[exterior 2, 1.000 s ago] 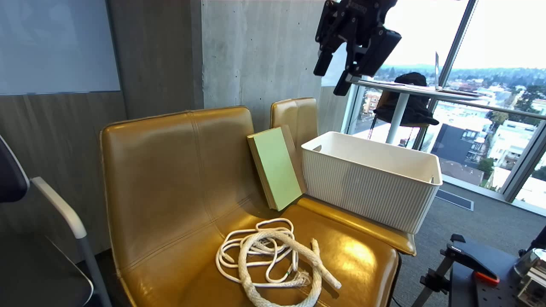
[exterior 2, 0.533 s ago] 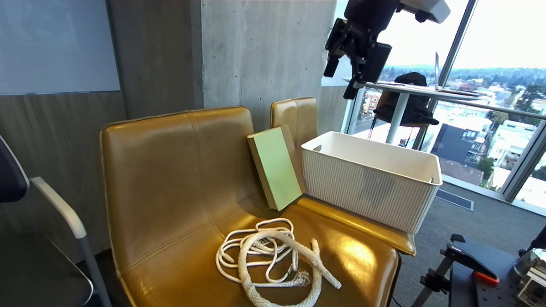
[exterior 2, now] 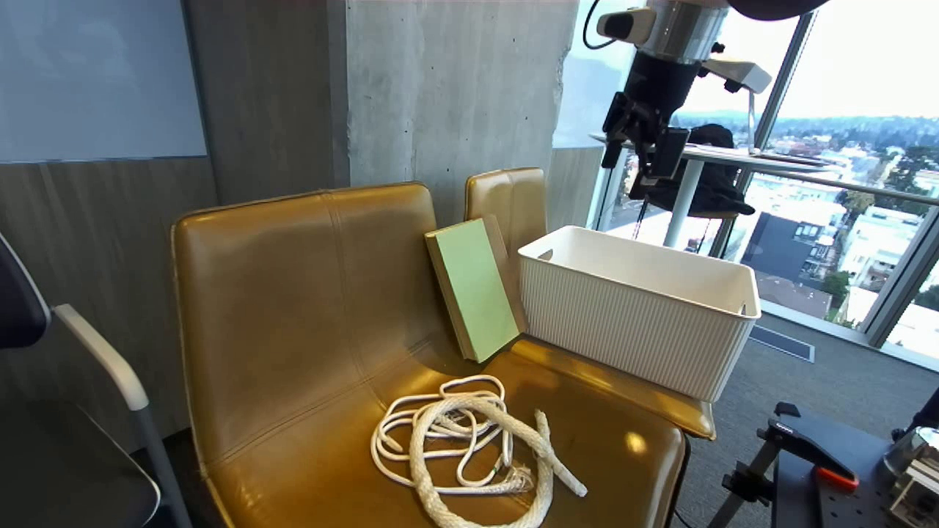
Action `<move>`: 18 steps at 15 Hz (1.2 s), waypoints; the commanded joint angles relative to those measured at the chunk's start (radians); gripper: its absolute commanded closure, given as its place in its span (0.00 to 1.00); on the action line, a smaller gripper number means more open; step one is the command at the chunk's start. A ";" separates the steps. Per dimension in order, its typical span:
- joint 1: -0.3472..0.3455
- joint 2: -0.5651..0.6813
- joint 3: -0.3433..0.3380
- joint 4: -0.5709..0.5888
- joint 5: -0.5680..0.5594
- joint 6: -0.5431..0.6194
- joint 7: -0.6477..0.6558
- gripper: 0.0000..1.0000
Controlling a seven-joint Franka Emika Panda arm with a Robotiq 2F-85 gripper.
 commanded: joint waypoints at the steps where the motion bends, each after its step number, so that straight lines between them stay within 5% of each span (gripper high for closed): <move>1: -0.041 0.058 -0.025 0.053 -0.013 -0.009 -0.061 0.00; 18: -0.173 0.352 -0.036 0.274 0.022 0.000 -0.263 0.00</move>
